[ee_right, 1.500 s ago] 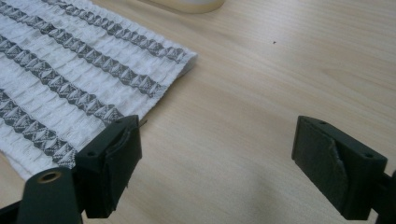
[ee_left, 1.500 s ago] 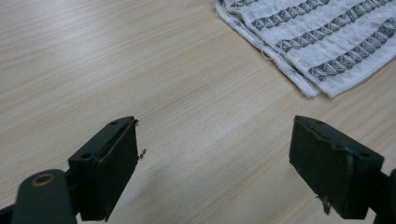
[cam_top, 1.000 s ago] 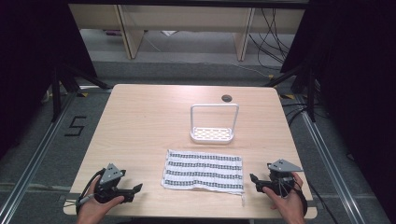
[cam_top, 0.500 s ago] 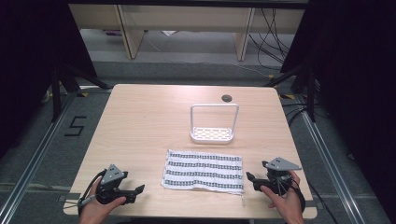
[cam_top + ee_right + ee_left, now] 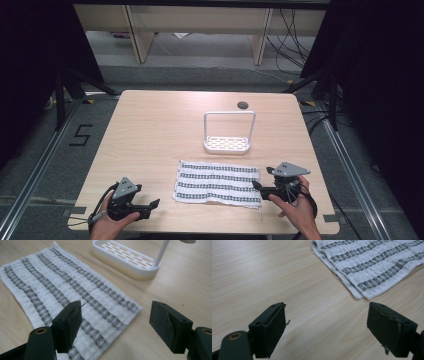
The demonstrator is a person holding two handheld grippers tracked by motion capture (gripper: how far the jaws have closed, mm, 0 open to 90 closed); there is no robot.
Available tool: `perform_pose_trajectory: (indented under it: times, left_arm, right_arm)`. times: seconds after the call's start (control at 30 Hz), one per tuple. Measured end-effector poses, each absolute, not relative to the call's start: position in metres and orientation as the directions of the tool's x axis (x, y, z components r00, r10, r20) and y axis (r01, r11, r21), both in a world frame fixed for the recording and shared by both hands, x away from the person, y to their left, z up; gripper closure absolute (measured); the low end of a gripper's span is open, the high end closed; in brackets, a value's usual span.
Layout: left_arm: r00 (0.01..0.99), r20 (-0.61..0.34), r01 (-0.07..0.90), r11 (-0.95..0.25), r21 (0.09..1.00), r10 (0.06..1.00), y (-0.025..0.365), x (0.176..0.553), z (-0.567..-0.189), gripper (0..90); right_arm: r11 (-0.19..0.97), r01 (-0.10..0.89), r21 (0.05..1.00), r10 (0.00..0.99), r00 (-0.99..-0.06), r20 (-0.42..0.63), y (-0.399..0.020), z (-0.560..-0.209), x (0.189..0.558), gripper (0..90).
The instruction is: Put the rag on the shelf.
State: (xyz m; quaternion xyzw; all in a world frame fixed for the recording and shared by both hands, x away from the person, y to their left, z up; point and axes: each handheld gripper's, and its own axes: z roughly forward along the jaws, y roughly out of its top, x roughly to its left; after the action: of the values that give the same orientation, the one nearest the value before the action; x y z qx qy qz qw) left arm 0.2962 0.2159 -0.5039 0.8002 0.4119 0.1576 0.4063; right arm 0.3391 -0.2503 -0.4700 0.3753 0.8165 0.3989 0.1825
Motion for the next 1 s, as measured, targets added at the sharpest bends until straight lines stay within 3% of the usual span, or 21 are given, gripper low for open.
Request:
perform_pose_trajectory:
  times: [0.13,0.53,1.0]
  left_arm:
    - [0.604,-0.108,0.531,-0.298,0.793,0.790,0.209,0.295,-0.504,15.6]
    - [0.651,-0.076,0.510,-0.361,0.781,0.755,0.189,0.296,-0.504,18.4]
    - [0.667,-0.098,0.507,-0.354,0.786,0.738,0.162,0.299,-0.505,22.4]
  right_arm:
    - [0.427,0.427,0.797,0.729,-0.685,-0.024,-0.236,-0.463,0.347,28.8]
    - [0.495,0.375,0.783,0.637,-0.770,-0.034,-0.187,-0.456,0.366,33.1]
    - [0.536,0.368,0.760,0.565,-0.825,0.001,-0.139,-0.456,0.391,36.5]
